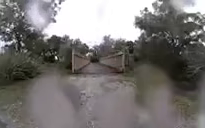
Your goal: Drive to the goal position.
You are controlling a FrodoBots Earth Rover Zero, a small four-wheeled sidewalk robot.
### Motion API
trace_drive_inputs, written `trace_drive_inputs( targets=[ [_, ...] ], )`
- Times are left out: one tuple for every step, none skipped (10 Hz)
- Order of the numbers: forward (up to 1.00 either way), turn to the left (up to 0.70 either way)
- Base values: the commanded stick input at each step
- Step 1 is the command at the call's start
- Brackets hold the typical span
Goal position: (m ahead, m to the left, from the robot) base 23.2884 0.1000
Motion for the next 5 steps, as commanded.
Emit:
trace_drive_inputs(
  targets=[
    [0.85,0.0],
    [0.85,0.0],
    [0.85,0.0],
    [0.85,0.0],
    [0.85,0.0]
  ],
)
